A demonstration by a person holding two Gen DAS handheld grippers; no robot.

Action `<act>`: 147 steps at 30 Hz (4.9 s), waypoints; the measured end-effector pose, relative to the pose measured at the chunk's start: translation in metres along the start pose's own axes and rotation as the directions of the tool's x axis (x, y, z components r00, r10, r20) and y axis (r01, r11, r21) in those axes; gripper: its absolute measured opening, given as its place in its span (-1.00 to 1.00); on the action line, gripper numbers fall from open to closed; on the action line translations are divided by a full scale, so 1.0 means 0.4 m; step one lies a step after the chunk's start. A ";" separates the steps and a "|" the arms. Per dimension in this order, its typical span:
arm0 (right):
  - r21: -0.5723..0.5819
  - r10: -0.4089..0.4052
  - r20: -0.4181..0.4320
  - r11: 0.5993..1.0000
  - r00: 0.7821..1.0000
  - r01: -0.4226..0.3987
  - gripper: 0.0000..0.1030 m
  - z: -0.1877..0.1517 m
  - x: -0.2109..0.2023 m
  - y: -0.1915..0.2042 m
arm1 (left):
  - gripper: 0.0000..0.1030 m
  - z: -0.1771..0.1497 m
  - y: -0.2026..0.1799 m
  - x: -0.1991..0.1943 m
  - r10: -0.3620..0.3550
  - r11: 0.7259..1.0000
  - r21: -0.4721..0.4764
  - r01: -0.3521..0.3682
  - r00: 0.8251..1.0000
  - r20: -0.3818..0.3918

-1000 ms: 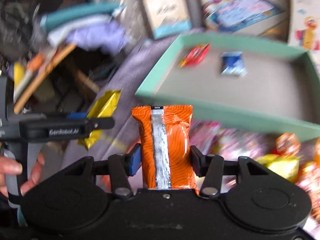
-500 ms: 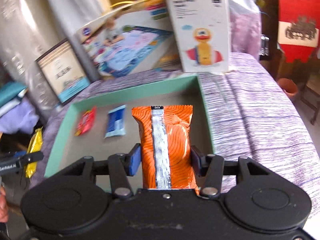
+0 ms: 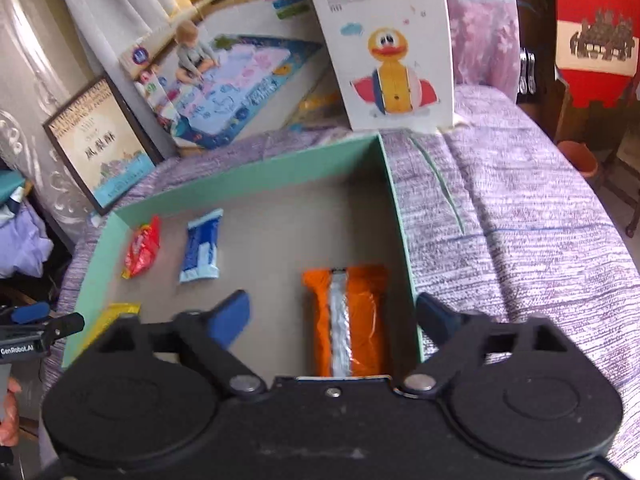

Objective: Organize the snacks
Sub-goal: 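Open the left tool to drop the yellow pack into the box, then grasp the orange-red pouch with the left tool while the right tool grasps the yellow biscuit pack, then lower both packs into the green box and open both tools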

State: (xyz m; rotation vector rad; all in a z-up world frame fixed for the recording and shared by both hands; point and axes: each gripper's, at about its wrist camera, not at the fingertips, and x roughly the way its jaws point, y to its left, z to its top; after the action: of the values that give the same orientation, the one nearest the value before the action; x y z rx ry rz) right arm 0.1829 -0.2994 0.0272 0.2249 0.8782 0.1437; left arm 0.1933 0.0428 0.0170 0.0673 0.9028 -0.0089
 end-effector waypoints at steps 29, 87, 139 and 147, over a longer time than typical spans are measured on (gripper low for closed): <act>0.003 0.059 -0.043 0.998 0.997 -0.059 1.00 -0.320 -0.223 0.051 | 1.00 -0.324 -0.002 -0.162 -0.091 0.992 -0.093 0.079 0.988 -0.126; -0.148 0.029 -0.112 0.988 0.993 -0.046 -0.09 -0.398 -0.105 0.129 | -0.53 -0.405 -0.070 -0.162 -0.141 0.990 -0.011 0.141 0.978 -0.155; -0.056 0.062 -0.044 0.996 0.997 -0.065 1.00 -0.040 -0.021 0.096 | 1.00 -0.015 -0.101 -0.030 -0.152 0.983 -0.112 0.147 0.988 -0.033; -0.022 0.054 -0.010 0.998 0.998 -0.055 1.00 -0.098 -0.121 0.054 | 1.00 -0.089 -0.126 -0.115 -0.183 0.980 -0.086 0.179 0.983 -0.034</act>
State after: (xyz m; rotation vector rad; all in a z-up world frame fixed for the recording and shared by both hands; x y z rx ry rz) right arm 0.1212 -0.2838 0.0446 0.2277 0.8794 0.2054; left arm 0.1352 -0.0063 0.0282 -0.0922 0.9475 -0.1401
